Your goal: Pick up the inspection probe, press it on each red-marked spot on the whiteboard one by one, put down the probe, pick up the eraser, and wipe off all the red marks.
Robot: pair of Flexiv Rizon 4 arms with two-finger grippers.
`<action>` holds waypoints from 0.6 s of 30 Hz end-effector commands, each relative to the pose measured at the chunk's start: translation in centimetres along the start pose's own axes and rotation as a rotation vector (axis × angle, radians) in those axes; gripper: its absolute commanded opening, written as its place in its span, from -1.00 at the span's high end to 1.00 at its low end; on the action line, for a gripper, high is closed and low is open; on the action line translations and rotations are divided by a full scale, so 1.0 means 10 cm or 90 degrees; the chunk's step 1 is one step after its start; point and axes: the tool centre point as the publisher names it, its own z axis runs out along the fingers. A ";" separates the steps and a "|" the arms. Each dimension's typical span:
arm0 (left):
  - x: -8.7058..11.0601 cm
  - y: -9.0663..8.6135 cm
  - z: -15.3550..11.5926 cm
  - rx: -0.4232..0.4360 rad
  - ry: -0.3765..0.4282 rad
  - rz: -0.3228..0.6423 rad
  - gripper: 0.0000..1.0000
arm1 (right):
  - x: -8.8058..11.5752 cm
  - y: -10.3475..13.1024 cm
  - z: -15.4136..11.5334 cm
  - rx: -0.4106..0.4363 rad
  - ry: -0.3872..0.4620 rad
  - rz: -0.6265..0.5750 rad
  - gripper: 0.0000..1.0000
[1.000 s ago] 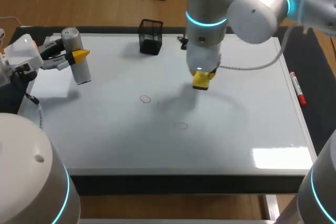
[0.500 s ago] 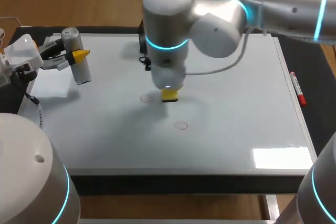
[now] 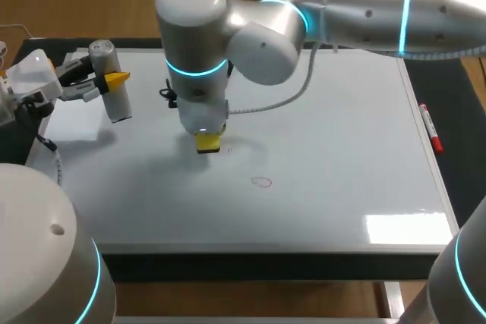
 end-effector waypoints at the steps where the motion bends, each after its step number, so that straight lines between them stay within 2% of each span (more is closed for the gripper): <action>1: 0.01 -0.01 0.00 0.000 -0.001 0.000 1.00 | -0.14 -0.06 0.09 -0.005 0.018 0.000 1.00; 8: 0.01 -0.01 0.00 0.000 -0.001 0.000 1.00 | -0.21 -0.09 0.23 -0.008 0.016 0.010 1.00; 12: 0.01 -0.01 0.00 0.000 -0.001 0.000 1.00 | -0.21 -0.10 0.31 -0.017 -0.005 0.020 1.00; 18: 0.01 -0.01 0.00 0.000 -0.001 0.000 1.00 | -0.21 -0.13 0.37 -0.017 0.000 0.021 1.00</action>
